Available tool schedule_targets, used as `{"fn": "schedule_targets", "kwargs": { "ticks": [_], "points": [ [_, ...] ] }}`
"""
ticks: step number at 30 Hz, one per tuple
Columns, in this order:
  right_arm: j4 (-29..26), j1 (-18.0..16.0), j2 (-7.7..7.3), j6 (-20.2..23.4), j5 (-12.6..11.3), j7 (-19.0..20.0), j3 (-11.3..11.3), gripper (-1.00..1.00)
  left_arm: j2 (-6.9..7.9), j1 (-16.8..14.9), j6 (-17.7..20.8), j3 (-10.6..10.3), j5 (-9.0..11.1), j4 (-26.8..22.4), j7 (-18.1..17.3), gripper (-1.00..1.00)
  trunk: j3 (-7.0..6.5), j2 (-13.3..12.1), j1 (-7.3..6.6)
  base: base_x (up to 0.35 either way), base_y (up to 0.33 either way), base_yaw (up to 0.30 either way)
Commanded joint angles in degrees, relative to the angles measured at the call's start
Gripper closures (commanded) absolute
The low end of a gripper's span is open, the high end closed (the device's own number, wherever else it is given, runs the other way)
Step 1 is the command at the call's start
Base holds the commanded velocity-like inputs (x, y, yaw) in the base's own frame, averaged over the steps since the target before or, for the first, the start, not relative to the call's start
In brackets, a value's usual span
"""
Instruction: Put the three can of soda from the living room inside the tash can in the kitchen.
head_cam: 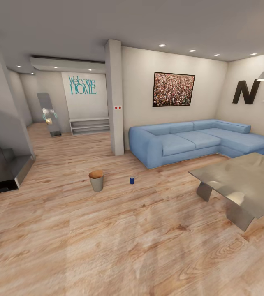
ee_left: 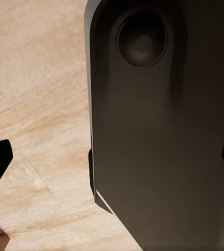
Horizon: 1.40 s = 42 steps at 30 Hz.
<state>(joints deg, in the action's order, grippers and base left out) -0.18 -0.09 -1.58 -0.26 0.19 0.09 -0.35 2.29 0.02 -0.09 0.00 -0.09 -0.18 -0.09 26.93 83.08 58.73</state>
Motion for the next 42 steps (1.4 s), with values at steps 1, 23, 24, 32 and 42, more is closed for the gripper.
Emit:
{"fn": "schedule_targets", "kwargs": {
  "ticks": [1, 23, 24, 32, 42],
  "points": [
    [0.0, 0.0, 0.00, 0.0, 0.0, 0.0, 0.0, -1.00, 0.00, 0.0, 0.0, 0.0, 0.0, 0.0, 0.0, -1.00, 0.00, 0.0, 0.00, 0.000, 0.000, 0.000],
    [0.0, 0.0, 0.00, 0.0, 0.0, 0.0, 0.0, -1.00, 0.00, 0.0, 0.0, 0.0, 0.0, 0.0, 0.0, -1.00, 0.00, 0.0, 0.00, 0.000, 0.000, 0.000],
    [0.0, 0.0, 0.00, 0.0, 0.0, 0.0, 0.0, -1.00, 0.00, 0.0, 0.0, 0.0, 0.0, 0.0, 0.0, -1.00, 0.00, 0.0, 0.00, 0.000, 0.000, 0.000],
    [0.0, 0.0, 0.00, 0.0, 0.0, 0.0, 0.0, -1.00, 0.00, 0.0, 0.0, 0.0, 0.0, 0.0, 0.0, -1.00, 0.00, 0.0, 0.00, 0.000, 0.000, 0.000],
    [0.0, 0.0, 0.00, 0.0, 0.0, 0.0, 0.0, -1.00, 0.00, 0.0, 0.0, 0.0, 0.0, 0.0, 0.0, -1.00, 0.00, 0.0, 0.00, 0.000, 0.000, 0.000]
  ]
}}
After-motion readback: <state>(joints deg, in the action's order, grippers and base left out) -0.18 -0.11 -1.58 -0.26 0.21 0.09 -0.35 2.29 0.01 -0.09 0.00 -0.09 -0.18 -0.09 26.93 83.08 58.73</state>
